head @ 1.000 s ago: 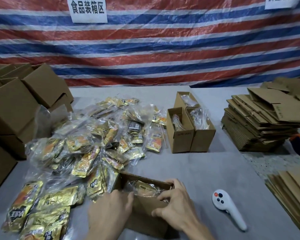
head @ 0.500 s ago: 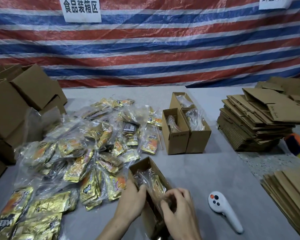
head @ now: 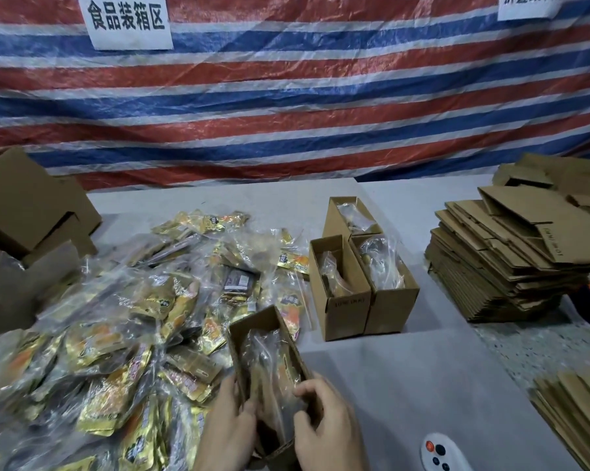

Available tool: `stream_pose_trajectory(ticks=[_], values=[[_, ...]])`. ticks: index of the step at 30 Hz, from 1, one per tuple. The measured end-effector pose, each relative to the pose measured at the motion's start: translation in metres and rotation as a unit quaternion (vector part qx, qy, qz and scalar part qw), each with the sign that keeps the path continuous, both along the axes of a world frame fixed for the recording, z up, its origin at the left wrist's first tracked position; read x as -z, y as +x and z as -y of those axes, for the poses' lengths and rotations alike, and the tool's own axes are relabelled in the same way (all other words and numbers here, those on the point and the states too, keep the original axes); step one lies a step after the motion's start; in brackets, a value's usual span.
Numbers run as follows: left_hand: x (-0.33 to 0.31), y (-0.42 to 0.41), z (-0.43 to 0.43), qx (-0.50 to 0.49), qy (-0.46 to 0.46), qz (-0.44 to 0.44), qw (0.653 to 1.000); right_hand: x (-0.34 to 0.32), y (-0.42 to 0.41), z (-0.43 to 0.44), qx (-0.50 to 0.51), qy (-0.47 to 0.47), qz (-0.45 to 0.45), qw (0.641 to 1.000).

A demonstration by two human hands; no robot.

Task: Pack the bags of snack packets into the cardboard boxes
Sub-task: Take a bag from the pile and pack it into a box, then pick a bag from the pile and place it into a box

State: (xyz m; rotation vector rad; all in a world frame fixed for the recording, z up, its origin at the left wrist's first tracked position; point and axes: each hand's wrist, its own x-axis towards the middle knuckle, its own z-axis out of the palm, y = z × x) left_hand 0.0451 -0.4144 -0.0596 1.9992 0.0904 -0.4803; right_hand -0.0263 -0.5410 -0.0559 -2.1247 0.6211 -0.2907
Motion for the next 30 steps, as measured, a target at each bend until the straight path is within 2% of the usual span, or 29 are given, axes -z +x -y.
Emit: stream_pose_trajectory(ticks=[3, 8, 15, 21, 25, 30], values=[[-0.02, 0.033, 0.005, 0.005, -0.01, 0.051, 0.999, -0.015, 0.026, 0.003, 0.02, -0.006, 0.074, 0.997], [-0.078, 0.1, 0.022, 0.036, -0.002, 0.12, 0.992, -0.049, 0.082, 0.029, -0.043, 0.031, 0.163, 0.985], [-0.134, 0.193, 0.077, -0.002, -0.069, 0.081, 0.994, -0.09, 0.168, 0.088, -0.126, 0.041, 0.169, 0.977], [-0.146, 0.251, 0.134, 0.012, -0.039, 0.119, 0.992, -0.097, 0.228, 0.14, -0.151, 0.071, 0.135, 0.977], [-0.148, 0.284, 0.169, 0.027, -0.023, 0.096, 0.995, -0.098, 0.271, 0.178, -0.142, 0.07, 0.109, 0.981], [-0.159, 0.332, 0.198, 0.059, 0.015, 0.097, 0.993, -0.104, 0.319, 0.213, -0.117, 0.052, 0.129, 0.983]])
